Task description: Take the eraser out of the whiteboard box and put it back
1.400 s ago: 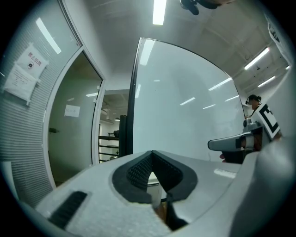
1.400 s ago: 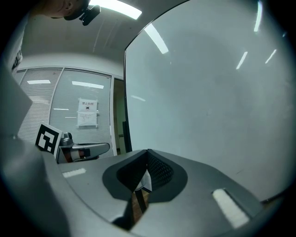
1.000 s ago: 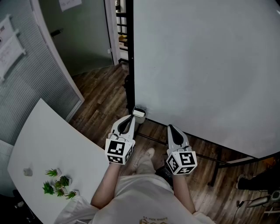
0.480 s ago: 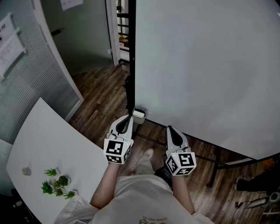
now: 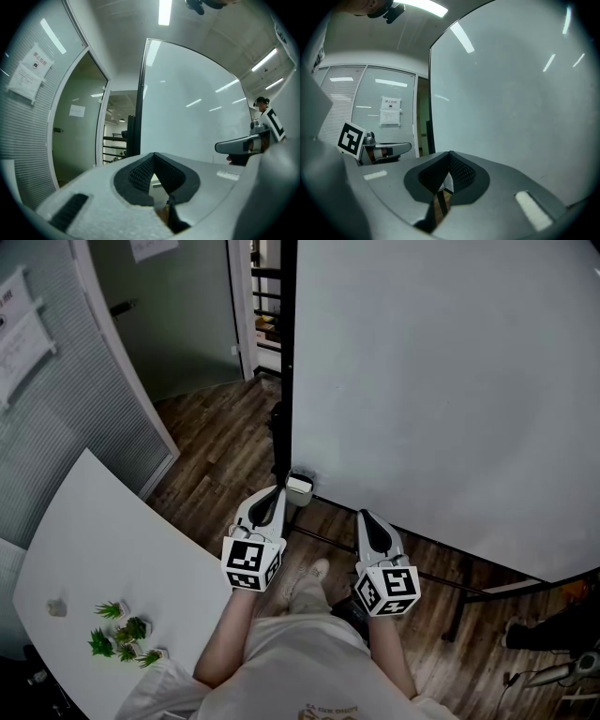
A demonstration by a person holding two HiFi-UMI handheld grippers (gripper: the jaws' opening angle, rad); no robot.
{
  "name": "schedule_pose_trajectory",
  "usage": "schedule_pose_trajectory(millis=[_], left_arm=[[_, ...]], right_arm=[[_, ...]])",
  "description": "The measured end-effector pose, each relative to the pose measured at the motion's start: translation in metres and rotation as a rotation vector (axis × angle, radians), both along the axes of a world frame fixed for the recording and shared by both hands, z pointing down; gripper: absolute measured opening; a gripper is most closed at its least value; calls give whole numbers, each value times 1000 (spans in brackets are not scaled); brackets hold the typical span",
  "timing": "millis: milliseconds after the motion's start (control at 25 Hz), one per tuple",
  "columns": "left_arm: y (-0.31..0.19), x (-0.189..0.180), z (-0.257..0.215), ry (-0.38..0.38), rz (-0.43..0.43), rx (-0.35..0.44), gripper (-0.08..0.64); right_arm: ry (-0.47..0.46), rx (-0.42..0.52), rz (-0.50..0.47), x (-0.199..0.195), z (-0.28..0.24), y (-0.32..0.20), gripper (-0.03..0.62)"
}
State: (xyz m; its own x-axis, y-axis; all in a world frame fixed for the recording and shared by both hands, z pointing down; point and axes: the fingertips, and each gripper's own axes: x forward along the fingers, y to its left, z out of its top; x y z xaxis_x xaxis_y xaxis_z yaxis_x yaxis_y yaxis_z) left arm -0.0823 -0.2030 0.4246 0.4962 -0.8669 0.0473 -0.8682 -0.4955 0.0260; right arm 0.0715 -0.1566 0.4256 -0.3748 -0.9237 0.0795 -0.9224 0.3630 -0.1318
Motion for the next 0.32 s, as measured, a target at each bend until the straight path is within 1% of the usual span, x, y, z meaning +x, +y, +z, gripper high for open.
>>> schedule_pose_trajectory(millis=[320], left_arm=[[-3,-3,5,-15,-2,-19,-2]], right_arm=[[-2,-3,-9,-4,0,-3,11]])
